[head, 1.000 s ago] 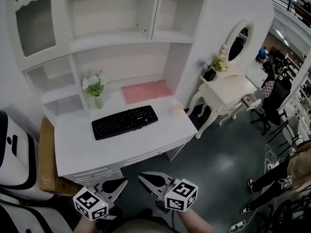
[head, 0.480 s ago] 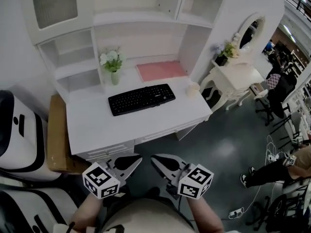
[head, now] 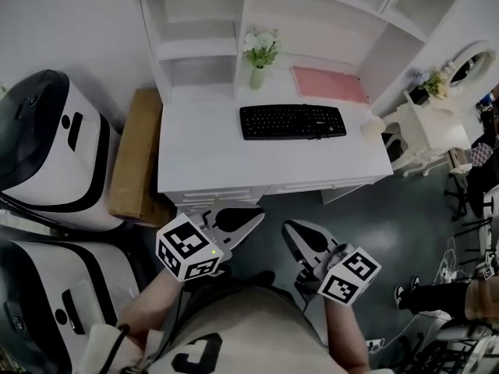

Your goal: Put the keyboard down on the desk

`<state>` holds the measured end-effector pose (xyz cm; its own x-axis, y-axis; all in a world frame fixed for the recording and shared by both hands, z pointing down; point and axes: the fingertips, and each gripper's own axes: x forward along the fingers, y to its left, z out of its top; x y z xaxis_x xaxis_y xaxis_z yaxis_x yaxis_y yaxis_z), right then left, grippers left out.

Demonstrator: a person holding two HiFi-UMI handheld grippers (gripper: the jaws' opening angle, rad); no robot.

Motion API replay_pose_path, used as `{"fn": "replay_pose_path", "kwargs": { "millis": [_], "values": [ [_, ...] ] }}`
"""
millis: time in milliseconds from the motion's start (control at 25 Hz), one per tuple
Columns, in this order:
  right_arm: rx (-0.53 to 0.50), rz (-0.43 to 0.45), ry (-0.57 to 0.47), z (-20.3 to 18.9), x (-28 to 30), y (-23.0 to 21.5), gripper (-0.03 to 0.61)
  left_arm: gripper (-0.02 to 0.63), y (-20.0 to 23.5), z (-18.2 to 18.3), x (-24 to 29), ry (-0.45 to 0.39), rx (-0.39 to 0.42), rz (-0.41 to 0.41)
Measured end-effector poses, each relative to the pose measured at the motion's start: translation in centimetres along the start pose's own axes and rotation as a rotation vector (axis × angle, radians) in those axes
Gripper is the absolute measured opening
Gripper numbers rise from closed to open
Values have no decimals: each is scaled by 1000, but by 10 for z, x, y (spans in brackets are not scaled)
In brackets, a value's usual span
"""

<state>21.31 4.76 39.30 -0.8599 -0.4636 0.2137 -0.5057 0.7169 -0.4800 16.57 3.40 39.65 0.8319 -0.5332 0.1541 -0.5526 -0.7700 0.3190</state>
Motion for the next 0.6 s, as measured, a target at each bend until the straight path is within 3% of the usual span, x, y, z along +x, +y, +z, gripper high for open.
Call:
{"fn": "replay_pose_path", "kwargs": {
  "millis": [600],
  "values": [
    [69, 39, -6, -13, 14, 18, 23, 14, -1, -17, -17, 22, -32, 7]
  ]
}}
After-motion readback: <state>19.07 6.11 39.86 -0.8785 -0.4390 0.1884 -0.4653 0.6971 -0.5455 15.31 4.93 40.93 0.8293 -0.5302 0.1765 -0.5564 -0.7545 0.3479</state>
